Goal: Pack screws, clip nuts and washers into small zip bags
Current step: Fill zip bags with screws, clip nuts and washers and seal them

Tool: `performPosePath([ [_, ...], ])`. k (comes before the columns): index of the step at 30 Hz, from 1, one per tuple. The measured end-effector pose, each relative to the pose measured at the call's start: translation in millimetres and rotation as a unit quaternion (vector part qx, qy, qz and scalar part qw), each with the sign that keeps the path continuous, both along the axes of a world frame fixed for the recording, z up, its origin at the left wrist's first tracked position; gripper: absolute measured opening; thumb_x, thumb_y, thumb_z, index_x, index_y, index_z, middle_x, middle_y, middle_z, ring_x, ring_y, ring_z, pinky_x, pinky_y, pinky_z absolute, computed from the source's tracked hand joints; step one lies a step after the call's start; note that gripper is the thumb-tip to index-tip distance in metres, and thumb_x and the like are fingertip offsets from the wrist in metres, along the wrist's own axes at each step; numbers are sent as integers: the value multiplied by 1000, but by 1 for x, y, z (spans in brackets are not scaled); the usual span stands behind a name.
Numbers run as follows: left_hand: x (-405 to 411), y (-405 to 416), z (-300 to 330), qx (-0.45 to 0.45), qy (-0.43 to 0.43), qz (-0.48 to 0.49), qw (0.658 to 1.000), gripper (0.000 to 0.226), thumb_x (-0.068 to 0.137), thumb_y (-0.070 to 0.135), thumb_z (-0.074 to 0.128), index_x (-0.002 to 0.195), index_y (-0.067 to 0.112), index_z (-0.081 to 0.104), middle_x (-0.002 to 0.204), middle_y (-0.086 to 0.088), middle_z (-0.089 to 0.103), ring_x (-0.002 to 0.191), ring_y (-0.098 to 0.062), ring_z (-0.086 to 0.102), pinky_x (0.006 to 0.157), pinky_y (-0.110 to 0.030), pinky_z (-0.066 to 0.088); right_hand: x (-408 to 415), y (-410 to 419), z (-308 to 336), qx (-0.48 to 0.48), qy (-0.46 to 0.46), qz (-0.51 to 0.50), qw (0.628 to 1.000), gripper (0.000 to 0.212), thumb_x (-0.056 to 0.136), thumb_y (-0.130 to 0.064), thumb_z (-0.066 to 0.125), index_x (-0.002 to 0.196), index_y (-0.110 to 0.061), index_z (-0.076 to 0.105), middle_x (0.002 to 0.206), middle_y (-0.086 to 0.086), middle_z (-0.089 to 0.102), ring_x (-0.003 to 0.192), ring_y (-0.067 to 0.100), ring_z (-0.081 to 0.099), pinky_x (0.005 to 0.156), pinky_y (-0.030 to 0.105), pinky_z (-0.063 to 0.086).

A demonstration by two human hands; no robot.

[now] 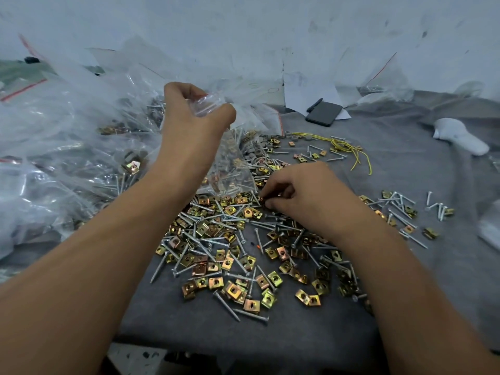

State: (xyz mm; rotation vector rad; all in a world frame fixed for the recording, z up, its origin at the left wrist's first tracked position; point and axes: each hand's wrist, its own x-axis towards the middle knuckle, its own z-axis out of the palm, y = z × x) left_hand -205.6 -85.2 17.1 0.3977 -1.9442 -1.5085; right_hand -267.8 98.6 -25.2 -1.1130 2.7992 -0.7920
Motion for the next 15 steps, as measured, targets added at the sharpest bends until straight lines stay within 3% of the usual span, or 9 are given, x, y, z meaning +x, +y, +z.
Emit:
performPosePath([
  [3,1,0,0,1,2,-3,1000,47,78,36,71,115,30,43,130,-16,62,112,-36,69,98,-59,56,5,-6,6,39,9,-2,999,15,89,-27,81,103,-33,81,87,-13,71,85,6,66,64,8,43],
  [7,0,0,1,7,9,-10,1000,48,79,34,71,118,27,43,131,-17,61,113,-36,68,98,-58,57,15,-13,8,59,39,-20,997,15,92,-29,77,106,-36,80,103,-4,74,96,16,67,86,29,57],
  [10,-1,-1,0,8,17,-15,1000,47,80,33,71,117,26,43,130,-19,61,111,-38,68,94,-57,57,15,-13,4,56,86,4,995,14,93,-30,75,105,-34,81,86,-15,61,87,9,62,83,25,54],
  [13,-1,-3,-1,16,27,-21,999,44,82,32,71,115,28,42,127,-19,63,98,-29,70,91,-57,58,11,-5,0,-48,50,-3,998,8,89,-26,79,93,-33,79,75,-21,58,70,-3,60,65,4,44],
  [15,-2,-5,-1,21,35,-24,999,42,83,31,71,114,28,42,120,-17,65,91,-21,66,82,-53,59,9,-1,-2,-155,-36,-22,987,8,90,-23,77,90,-30,74,77,-12,68,73,1,67,66,11,50],
])
